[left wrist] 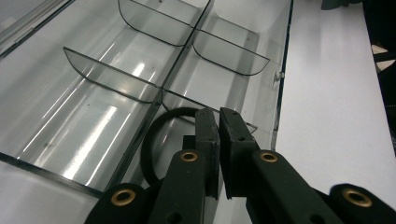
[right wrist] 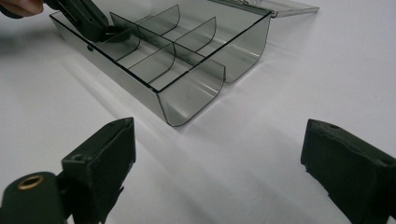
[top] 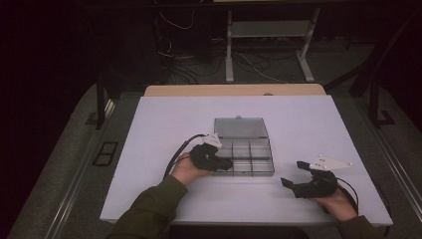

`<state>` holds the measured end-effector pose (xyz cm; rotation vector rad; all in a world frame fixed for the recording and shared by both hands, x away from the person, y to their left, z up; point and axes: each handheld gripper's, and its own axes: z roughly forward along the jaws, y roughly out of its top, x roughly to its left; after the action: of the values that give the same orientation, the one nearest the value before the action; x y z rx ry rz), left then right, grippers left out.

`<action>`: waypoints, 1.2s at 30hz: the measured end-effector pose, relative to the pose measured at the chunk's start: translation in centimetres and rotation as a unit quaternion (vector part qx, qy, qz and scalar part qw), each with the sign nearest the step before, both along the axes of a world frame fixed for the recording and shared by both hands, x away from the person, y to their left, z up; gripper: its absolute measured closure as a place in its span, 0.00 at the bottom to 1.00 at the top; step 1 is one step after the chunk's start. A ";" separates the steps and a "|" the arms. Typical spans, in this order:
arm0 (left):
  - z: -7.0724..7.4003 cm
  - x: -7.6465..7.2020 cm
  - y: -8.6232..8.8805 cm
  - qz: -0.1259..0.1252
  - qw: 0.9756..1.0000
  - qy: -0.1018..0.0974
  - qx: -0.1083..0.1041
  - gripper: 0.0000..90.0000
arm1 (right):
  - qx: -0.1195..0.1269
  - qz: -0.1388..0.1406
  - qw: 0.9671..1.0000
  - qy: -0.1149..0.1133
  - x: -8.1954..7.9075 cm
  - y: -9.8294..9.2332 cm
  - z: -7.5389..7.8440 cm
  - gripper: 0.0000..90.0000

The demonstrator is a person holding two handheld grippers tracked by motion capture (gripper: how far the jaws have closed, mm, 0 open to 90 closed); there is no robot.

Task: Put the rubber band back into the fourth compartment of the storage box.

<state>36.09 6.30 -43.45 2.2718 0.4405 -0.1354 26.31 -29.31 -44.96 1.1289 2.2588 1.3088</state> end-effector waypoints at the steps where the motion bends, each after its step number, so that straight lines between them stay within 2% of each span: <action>1: 0.0 0.0 0.0 -0.001 1.000 0.001 0.001 0.95 | 0.000 0.000 1.000 0.000 0.0 0.0 0.0 0.11; 8: 0.0 0.0 0.0 0.002 1.000 -0.002 0.001 0.89 | 0.001 0.000 1.000 0.000 0.0 0.0 0.0 0.11; 19: 0.4 0.1 0.4 0.013 1.000 -0.005 -0.018 0.78 | 0.000 0.001 1.000 0.001 0.0 0.0 0.0 0.11; 21: 0.6 0.2 0.5 0.017 0.999 -0.008 -0.028 0.74 | 0.000 0.000 1.000 0.001 0.0 0.0 0.0 0.11; 31: 1.5 0.2 1.6 0.044 0.997 -0.028 -0.049 0.62 | 0.002 0.000 1.000 -0.004 0.1 -0.2 0.2 0.11; 36: 1.7 0.3 2.1 0.056 0.996 -0.040 -0.056 0.52 | 0.003 0.001 1.000 -0.006 0.1 -0.2 0.3 0.11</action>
<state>36.41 8.43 -41.71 2.1287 0.5050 -0.0116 26.45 -29.50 -44.67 1.1167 2.2495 1.3207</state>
